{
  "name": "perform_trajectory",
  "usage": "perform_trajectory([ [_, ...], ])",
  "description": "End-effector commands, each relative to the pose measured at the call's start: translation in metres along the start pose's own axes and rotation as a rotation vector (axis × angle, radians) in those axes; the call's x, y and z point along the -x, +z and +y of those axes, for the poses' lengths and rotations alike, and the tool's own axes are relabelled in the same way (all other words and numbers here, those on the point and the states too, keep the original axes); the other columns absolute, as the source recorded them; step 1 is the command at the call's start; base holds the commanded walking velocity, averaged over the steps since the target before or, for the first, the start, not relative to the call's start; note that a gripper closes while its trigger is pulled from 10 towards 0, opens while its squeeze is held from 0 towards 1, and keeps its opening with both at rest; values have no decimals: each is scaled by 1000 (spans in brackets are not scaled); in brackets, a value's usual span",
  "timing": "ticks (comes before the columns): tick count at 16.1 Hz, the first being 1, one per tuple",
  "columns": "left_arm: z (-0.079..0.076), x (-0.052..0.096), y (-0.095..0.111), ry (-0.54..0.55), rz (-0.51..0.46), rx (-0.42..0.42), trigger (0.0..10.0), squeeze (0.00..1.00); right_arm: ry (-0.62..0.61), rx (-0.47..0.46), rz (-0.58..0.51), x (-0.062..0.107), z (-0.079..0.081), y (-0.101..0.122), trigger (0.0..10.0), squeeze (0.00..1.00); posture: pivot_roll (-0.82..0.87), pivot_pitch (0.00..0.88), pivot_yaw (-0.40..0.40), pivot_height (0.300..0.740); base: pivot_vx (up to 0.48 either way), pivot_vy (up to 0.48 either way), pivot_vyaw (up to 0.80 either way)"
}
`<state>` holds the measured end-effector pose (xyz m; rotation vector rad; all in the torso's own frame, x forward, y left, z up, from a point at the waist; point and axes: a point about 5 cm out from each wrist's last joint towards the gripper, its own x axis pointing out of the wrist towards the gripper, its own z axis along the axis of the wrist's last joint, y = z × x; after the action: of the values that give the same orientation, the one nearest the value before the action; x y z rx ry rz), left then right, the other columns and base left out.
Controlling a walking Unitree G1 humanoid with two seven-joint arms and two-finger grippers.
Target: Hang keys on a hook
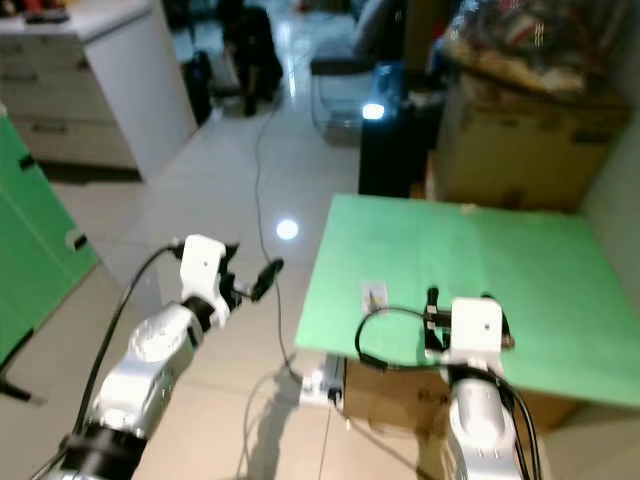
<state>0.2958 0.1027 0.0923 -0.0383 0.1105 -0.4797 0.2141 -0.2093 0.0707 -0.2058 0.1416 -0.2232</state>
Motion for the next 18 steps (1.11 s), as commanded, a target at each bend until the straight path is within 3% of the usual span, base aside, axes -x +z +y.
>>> perform_trajectory([
  [1,-2,-1,4,-14,-12,-14,10000,0,4,-1,-13,-3,1,3,10000,0,-165,0,90,724,480,0,0],
  [9,-15,-1,5,-102,-12,-30,10000,0,12,-11,5,-2,4,-1,10000,0,-167,0,95,724,458,0,0],
  [11,-15,1,5,-122,-11,-16,10000,0,-6,-120,100,-1,7,-14,10000,0,-161,0,99,724,0,0,0],
  [14,-12,2,5,-133,2,-15,10000,0,1,-141,164,0,10,-27,10000,0,-151,37,109,724,0,0,0],
  [15,-13,2,6,-158,8,-18,10000,0,-1,-145,181,-1,11,-31,10000,0,-139,61,111,724,0,0,0],
  [16,-24,5,7,-284,5,0,10000,0,-6,-155,195,-3,10,-33,10000,0,-122,90,115,724,0,0,0],
  [18,-32,9,2,-393,36,-23,10000,0,-6,-154,215,-7,11,-38,10000,0,-98,138,131,724,0,0,0],
])
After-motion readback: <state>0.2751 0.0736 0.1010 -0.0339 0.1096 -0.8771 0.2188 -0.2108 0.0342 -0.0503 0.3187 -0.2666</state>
